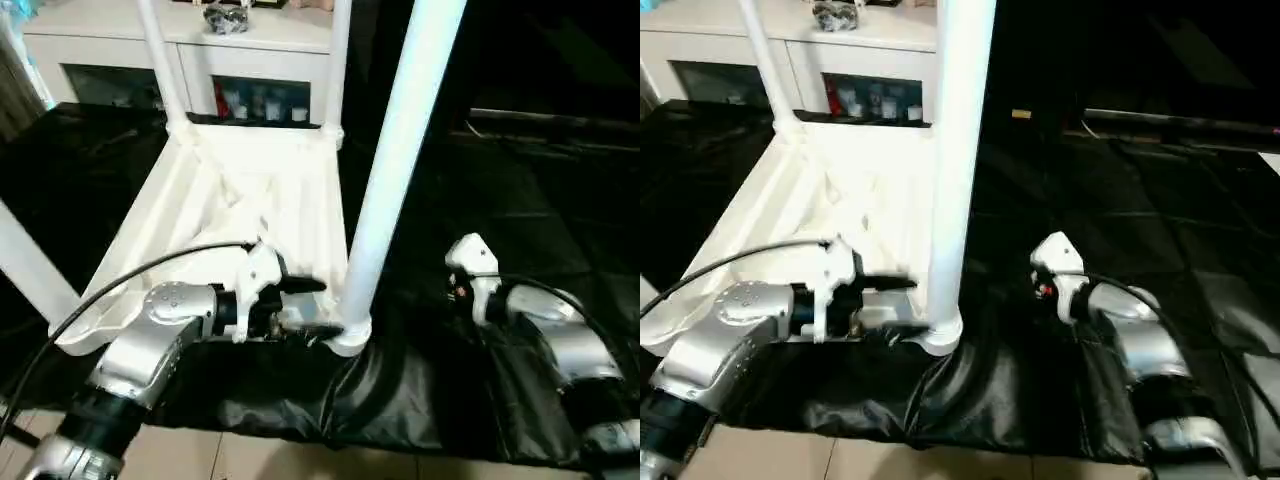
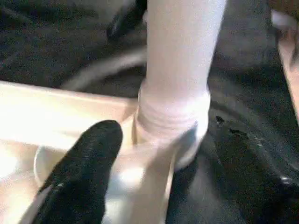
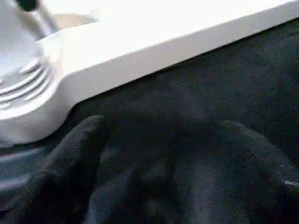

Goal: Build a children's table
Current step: Rotate table base, then rotate leg to tighten

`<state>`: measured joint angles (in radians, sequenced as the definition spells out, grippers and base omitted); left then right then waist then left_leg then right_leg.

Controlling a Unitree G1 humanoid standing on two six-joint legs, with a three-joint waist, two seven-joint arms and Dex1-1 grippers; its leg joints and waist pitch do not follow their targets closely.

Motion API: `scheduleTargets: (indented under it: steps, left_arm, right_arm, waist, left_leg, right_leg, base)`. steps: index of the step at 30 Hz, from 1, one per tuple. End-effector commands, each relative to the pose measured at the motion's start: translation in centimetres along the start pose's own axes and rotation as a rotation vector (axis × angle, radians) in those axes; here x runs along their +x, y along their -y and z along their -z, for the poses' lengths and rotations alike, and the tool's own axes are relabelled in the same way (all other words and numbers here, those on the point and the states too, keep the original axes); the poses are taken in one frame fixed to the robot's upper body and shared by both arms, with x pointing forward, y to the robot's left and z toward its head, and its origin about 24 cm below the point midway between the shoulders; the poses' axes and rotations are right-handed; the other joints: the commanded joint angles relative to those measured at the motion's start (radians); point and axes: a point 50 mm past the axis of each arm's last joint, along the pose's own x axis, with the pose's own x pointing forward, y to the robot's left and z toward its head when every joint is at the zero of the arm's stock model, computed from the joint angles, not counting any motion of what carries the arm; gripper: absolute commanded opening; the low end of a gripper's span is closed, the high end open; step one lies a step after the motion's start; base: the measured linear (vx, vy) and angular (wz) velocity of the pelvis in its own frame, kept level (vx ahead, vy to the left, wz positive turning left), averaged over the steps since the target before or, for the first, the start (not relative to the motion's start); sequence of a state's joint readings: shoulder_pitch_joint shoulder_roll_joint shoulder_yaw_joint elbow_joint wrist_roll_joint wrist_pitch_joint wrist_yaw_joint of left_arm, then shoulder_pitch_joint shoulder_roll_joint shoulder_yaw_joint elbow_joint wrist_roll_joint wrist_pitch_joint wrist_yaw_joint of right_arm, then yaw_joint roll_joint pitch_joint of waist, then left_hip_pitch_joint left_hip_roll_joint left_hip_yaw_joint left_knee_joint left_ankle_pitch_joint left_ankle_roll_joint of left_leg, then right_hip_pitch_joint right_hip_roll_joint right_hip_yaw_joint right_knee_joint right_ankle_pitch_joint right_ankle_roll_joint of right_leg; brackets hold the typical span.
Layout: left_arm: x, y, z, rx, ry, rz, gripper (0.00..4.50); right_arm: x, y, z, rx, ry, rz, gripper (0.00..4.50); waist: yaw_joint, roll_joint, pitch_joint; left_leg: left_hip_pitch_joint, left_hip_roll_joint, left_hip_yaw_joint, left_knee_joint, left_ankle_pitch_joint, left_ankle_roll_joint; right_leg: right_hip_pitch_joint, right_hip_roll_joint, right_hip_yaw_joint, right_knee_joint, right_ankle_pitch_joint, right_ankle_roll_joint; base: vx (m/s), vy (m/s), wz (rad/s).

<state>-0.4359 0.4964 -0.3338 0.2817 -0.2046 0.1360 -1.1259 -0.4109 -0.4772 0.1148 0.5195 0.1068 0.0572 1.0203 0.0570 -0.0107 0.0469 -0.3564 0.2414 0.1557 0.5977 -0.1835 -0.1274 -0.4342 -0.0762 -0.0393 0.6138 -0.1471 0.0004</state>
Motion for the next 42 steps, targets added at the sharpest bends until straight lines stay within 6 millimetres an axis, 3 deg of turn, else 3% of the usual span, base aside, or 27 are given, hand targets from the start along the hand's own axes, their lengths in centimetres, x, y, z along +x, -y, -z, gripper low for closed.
scheduleTargets:
  steps: [1, 5, 7, 13, 17, 21, 29, 42]
  left_arm:
    - [-0.1, -0.5, 0.3, 0.049, -0.065, 0.022, 3.36]
    - [0.1, -1.5, 0.7, 0.05, -0.099, 0.027, 3.05]
    - [0.1, -1.7, 0.9, 0.047, -0.116, 0.051, 2.89]
    - [-0.2, -1.9, 1.4, 0.031, -0.141, 0.093, 2.46]
    - [-0.8, -2.1, 2.0, 0.009, -0.161, 0.107, 2.23]
    - [-1.2, -2.0, 2.2, -0.018, -0.157, 0.114, 1.83]
    - [-1.8, -2.3, 2.4, -0.046, -0.139, 0.107, 1.29]
    - [-2.6, -1.9, 3.3, -0.014, -0.258, 0.155, 0.28]
  right_arm:
    - [-0.7, -0.2, -0.1, -0.024, -0.03, -0.044, 4.43]
    - [-1.6, -0.7, -0.4, -0.033, -0.047, -0.1, 4.5]
    - [-1.9, -1.1, -0.6, -0.047, -0.056, -0.132, 4.5]
    - [-2.3, -1.4, -0.7, -0.05, -0.068, -0.16, 4.5]
    - [-2.6, -1.7, -0.8, -0.044, -0.08, -0.175, 4.5]
    - [-2.6, -1.6, -0.8, -0.045, -0.085, -0.175, 4.5]
    - [-2.3, -1.7, -1.1, -0.048, -0.088, -0.179, 4.5]
    - [-1.8, -1.7, -1.2, -0.052, -0.082, -0.185, 4.5]
  waist:
    - [-0.001, 0.011, -0.066]
    - [0.003, 0.011, -0.067]
    - [0.003, 0.015, -0.067]
    - [0.0, 0.014, -0.064]
    - [0.002, 0.012, -0.065]
    - [0.001, 0.008, -0.063]
    - [0.002, 0.007, -0.064]
    - [0.0, 0.002, -0.06]
  left_leg:
    - [0.001, -0.032, 0.027, -0.069, -0.291, 0.028]
    - [-0.003, -0.035, 0.028, -0.066, -0.262, 0.035]
    - [-0.004, -0.033, 0.028, -0.067, -0.262, 0.034]
    - [-0.003, -0.034, 0.028, -0.067, -0.285, 0.033]
    - [-0.004, -0.032, 0.027, -0.068, -0.277, 0.034]
    - [-0.004, -0.032, 0.027, -0.067, -0.287, 0.031]
    - [-0.004, -0.031, 0.028, -0.068, -0.273, 0.033]
    - [-0.003, -0.03, 0.027, -0.07, -0.289, 0.03]
  right_leg:
    - [0.065, -0.015, 0.014, -0.074, -0.274, -0.19]
    - [0.072, -0.015, 0.015, -0.075, -0.258, -0.195]
    - [0.071, -0.016, 0.014, -0.075, -0.267, -0.199]
    - [0.067, -0.017, 0.013, -0.084, -0.34, -0.183]
    - [0.069, -0.018, 0.014, -0.082, -0.33, -0.181]
    - [0.066, -0.02, 0.013, -0.083, -0.357, -0.178]
    - [0.067, -0.02, 0.014, -0.08, -0.326, -0.19]
    - [0.062, -0.022, 0.015, -0.086, -0.395, -0.162]
  base:
    - [0.0, 0.0, 0.0]
    - [0.0, 0.0, 0.0]
    - [0.0, 0.0, 0.0]
    - [0.0, 0.0, 0.0]
    - [0.0, 0.0, 0.0]
    - [0.0, 0.0, 0.0]
    - [0.0, 0.0, 0.0]
    - [0.0, 0.0, 0.0]
